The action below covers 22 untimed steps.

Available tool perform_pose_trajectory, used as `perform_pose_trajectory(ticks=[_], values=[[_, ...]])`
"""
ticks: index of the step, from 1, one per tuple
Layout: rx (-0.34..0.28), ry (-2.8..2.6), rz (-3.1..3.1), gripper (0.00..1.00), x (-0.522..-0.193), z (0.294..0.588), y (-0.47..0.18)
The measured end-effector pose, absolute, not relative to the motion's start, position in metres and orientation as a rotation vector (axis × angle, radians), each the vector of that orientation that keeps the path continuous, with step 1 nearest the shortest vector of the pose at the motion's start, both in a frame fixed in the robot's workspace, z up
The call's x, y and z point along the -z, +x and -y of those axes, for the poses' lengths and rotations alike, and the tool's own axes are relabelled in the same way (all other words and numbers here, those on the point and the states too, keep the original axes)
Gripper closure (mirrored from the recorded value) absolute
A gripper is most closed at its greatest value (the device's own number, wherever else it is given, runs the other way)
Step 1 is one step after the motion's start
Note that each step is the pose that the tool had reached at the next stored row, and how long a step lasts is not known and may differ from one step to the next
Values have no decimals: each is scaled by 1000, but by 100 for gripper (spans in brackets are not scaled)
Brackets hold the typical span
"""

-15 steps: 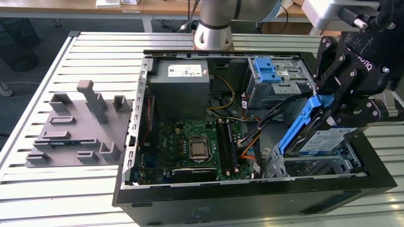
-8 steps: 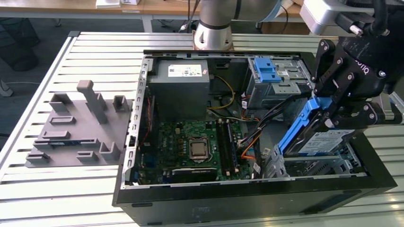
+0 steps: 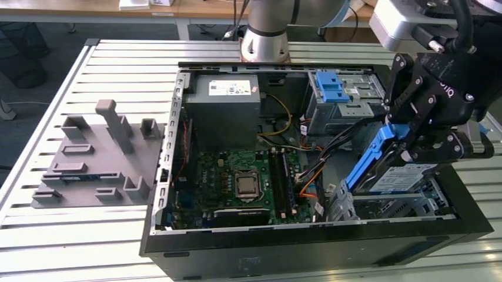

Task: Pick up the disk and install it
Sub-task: 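Insert the disk into the insertion slot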

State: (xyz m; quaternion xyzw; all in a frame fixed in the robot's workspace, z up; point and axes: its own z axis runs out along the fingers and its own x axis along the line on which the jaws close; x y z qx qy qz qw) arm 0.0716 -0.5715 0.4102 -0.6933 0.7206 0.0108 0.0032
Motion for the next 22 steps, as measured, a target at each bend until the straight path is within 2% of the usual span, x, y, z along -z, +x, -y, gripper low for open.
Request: perform_pose_trajectory(ticks=[22], values=[[-29,-2172,-2257,64,-396,572,72]])
